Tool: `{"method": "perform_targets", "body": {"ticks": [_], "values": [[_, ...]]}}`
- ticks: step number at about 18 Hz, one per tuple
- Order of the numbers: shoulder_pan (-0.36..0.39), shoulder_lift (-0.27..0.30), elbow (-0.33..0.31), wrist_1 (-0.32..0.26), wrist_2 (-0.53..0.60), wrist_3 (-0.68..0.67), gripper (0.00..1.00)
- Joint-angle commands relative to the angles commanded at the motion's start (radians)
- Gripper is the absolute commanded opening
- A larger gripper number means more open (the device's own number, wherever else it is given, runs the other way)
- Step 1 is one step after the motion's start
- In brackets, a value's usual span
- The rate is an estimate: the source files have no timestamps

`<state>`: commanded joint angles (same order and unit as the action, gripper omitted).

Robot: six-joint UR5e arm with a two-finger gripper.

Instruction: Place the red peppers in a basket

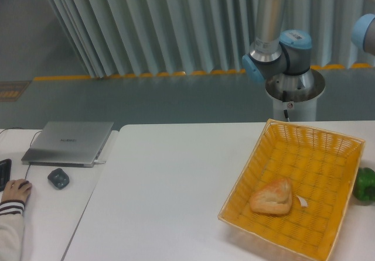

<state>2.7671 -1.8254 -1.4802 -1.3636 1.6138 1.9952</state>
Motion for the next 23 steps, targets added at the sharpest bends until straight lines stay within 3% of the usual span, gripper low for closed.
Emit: {"method": "perform_targets", "body": {"ticks": [9,17,23], "values": [[0.115,0.008,-0.074,-0.011,0.006,0.306,1.0],[0.112,0.002,-0.138,-0.006,0.009,0.324,1.0],[0.12,-0.015,-0.176,0.069,0.009,0.313,1.0]]}}
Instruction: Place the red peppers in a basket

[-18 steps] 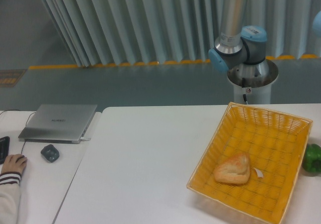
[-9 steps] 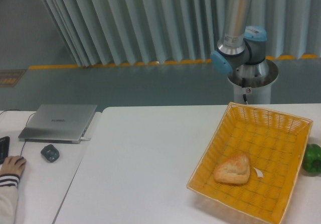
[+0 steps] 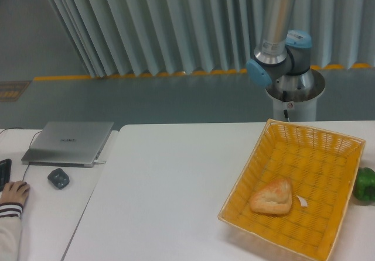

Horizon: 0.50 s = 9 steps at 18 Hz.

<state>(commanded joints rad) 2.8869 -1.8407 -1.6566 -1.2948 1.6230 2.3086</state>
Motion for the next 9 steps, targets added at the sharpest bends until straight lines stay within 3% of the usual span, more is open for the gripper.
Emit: {"method": "perform_targets", "body": {"ticks": [9], "values": [[-0.008,-0.046,-0.02,0.072,-0.002,-0.052,1.0]]}}
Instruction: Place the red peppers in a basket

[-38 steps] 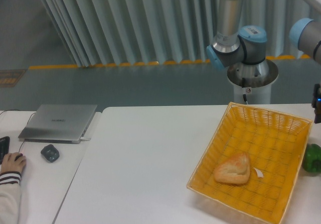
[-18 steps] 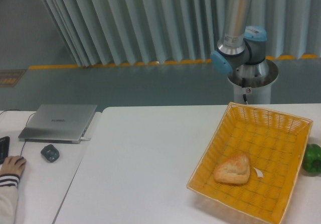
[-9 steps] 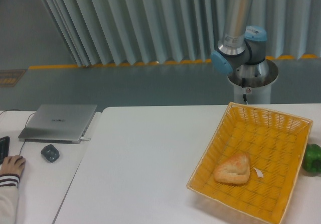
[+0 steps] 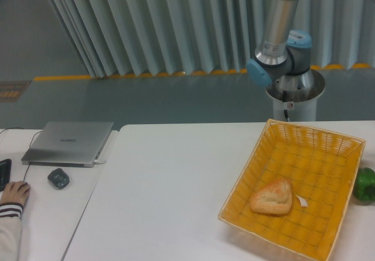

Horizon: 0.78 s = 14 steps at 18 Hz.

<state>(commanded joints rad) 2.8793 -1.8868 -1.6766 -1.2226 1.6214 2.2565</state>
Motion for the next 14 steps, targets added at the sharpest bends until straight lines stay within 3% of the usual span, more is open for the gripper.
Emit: {"method": "perform_targets", "body": {"ticks": [14], "values": [[-0.003,-0.026,-0.022,0.012,0.002,-0.064,1.0]]}}
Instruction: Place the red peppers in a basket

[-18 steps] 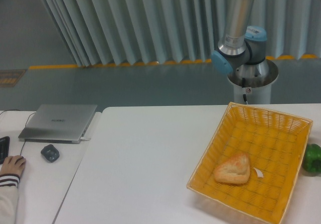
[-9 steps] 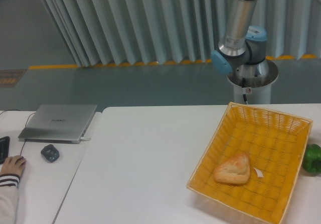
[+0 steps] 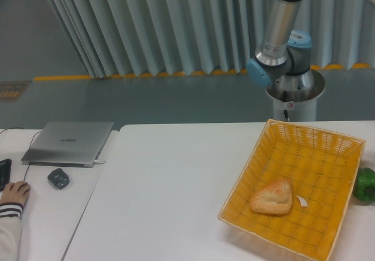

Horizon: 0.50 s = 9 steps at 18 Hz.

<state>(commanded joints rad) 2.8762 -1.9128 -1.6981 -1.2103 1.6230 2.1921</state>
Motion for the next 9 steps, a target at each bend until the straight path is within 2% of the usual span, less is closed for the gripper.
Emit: {"method": "perform_targets", "body": {"ticks": [6,8,9], "values": [[-0.002,-0.002,-0.002,0.0,-0.002,-0.018,0.99],[-0.002,-0.003,0.0,0.0,-0.003,-0.018,0.79],[-0.002,-0.005,0.0,0.0,-0.005,-0.017,0.62]]}}
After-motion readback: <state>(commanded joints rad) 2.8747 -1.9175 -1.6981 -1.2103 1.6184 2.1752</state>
